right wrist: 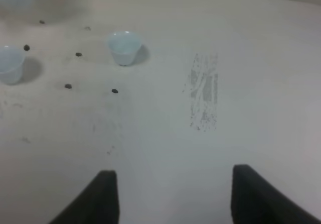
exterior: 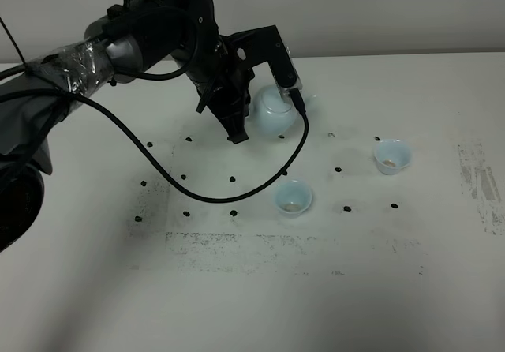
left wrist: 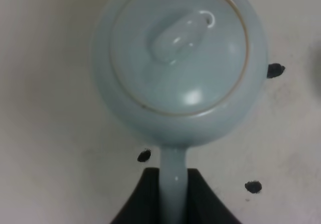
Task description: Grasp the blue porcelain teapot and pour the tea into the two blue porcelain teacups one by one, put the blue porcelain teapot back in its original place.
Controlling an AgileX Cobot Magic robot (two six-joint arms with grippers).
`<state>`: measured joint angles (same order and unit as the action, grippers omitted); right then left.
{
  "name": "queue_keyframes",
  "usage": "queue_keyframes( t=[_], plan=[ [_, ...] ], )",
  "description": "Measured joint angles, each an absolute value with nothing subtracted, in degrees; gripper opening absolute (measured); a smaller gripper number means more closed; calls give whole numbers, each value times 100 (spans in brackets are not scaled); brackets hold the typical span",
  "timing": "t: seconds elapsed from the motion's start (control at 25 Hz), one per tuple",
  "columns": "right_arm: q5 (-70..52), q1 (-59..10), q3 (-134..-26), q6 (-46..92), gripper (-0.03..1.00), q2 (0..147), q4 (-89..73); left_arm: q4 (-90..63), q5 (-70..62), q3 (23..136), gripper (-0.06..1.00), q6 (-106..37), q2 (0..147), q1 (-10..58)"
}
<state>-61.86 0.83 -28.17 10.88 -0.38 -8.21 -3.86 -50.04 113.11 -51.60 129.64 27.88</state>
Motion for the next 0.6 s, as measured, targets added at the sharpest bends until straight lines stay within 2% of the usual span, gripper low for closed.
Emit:
queue_keyframes(
  t=[0.32,0.6],
  plan=[
    [-6186,83,-2817,1088,48,-38,-821,-430,-4852,11311,7,-5727,12964,2785],
    [-6186,83,-2817,1088,48,-38,-826,-1132,-4484,11311,7,-6241,12964,2785]
  ],
)
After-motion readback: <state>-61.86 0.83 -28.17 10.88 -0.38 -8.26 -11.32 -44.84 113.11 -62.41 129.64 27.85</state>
